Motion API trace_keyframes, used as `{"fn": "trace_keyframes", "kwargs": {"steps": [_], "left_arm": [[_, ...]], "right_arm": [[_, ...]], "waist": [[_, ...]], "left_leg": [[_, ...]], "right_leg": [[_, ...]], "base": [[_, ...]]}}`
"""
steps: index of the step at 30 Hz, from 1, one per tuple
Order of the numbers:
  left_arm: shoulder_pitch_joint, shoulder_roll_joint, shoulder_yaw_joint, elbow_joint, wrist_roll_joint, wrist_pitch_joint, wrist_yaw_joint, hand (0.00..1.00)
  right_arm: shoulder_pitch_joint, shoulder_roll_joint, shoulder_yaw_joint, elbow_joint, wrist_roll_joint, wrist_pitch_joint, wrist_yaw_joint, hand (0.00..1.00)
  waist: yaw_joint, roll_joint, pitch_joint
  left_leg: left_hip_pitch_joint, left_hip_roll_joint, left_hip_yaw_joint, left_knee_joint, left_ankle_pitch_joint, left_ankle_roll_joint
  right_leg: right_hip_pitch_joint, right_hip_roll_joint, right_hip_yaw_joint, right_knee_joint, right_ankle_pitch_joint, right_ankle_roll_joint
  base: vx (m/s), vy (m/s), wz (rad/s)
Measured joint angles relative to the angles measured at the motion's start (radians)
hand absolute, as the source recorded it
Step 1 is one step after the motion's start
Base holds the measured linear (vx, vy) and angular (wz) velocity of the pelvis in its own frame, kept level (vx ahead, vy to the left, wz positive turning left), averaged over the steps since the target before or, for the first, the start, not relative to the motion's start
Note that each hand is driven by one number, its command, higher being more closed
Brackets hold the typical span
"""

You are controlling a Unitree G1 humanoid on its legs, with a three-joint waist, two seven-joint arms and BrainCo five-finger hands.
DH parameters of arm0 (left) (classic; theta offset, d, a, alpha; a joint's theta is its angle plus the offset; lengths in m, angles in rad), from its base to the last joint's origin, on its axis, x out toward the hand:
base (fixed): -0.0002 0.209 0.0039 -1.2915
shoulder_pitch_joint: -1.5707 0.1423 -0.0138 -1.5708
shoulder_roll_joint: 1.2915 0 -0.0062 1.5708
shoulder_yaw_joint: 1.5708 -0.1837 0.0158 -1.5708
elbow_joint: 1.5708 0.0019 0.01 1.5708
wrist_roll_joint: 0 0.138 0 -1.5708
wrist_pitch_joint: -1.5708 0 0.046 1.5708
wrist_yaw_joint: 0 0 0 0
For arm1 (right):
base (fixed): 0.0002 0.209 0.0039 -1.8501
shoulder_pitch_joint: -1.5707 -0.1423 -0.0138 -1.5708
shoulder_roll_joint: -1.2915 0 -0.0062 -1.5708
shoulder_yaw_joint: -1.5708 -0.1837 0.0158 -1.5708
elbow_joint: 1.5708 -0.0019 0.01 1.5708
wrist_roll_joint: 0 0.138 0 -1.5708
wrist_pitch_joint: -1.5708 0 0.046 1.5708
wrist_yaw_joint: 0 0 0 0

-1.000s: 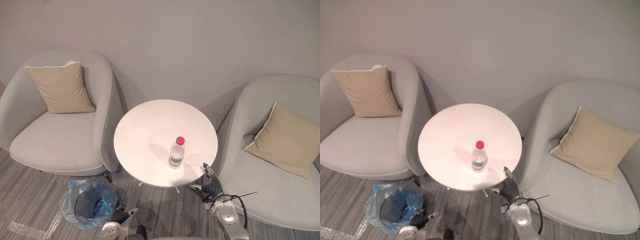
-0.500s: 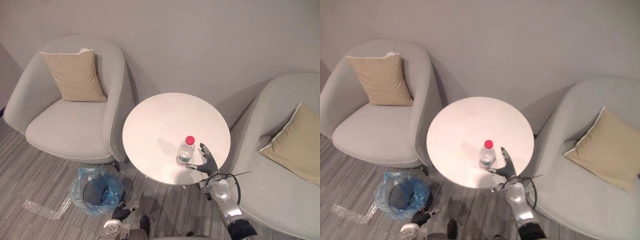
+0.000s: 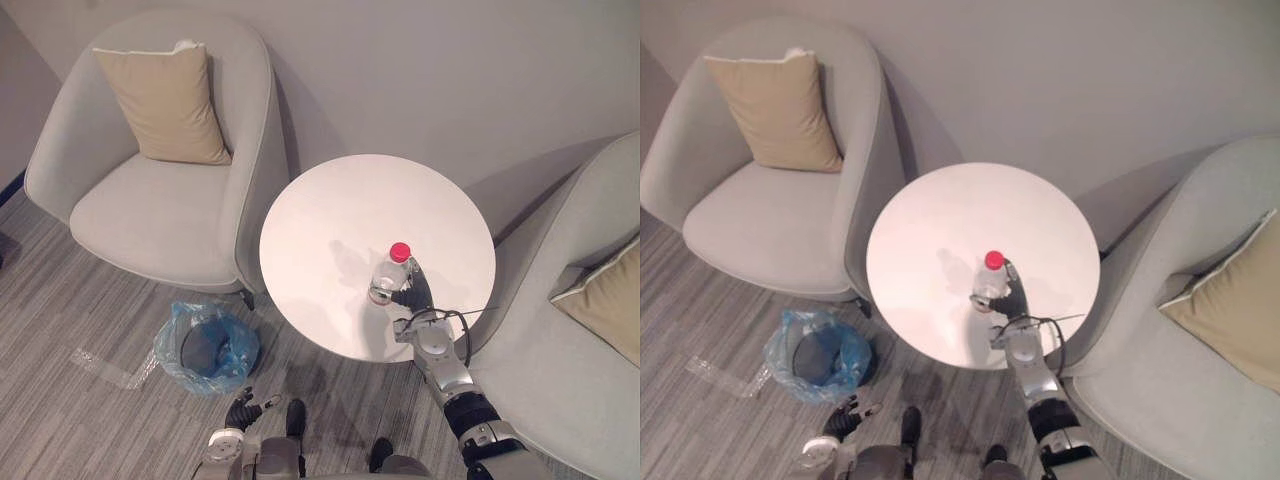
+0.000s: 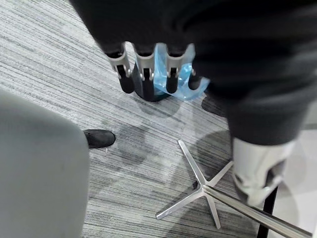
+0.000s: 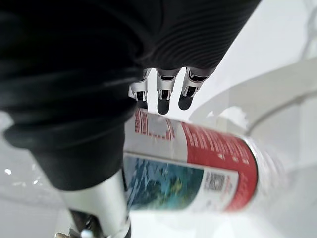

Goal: Gather rubbish on tea table into small bin, then transfer packed bag to large trash can.

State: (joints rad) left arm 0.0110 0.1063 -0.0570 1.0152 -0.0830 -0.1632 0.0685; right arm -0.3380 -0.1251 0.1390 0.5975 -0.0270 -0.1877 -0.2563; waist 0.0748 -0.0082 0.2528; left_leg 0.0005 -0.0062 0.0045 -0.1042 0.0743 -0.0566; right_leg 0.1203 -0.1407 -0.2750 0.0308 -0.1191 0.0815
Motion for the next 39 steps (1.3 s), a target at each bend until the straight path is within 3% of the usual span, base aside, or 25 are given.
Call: {"fn": "trace_keyframes", "kwargs": {"steps": [12,22,31,39], "left_arm": [[0.000,-0.001,0.000,-0.007,0.000,0.000,0.012,0.00],[0.000,-0.002,0.000,0.000,0.012,0.007,0.008,0.00],[0.001,0.007,-0.036,0.041,0.023,0.016,0.005,0.00],[0.002,0.019,-0.083,0.062,0.027,0.015,0.003,0.00]], "right_arm": [[-0.008,0.007,0.023,0.000,0.028,0.011,0.022,1.00],[0.222,0.010,0.024,-0.358,0.017,-0.002,0.055,1.00],[0.400,0.009,0.072,-0.475,-0.097,-0.010,0.090,1.00],[0.448,0.007,0.130,-0.545,-0.219,-0.012,0.089,1.00]], "waist": [[0.008,0.003,0.005],[-0.014,-0.003,0.004],[-0.042,-0.011,-0.046],[-0.045,-0.018,-0.079]], "left_leg": [[0.002,0.001,-0.019,0.001,0.001,0.002],[0.043,0.013,0.008,0.000,0.002,0.002],[0.071,0.017,0.048,0.000,0.011,-0.006],[0.069,0.015,0.036,0.000,0.021,-0.003]], "right_leg": [[0.006,-0.001,-0.002,0.023,0.004,-0.004],[0.023,0.000,0.045,0.036,0.004,-0.003],[0.022,0.004,0.099,0.027,-0.009,0.013],[0.025,0.005,0.093,0.025,-0.007,0.012]], "base": [[0.00,-0.006,0.08],[-0.05,-0.017,-0.12],[-0.09,-0.021,-0.17],[-0.06,-0.014,0.03]]}}
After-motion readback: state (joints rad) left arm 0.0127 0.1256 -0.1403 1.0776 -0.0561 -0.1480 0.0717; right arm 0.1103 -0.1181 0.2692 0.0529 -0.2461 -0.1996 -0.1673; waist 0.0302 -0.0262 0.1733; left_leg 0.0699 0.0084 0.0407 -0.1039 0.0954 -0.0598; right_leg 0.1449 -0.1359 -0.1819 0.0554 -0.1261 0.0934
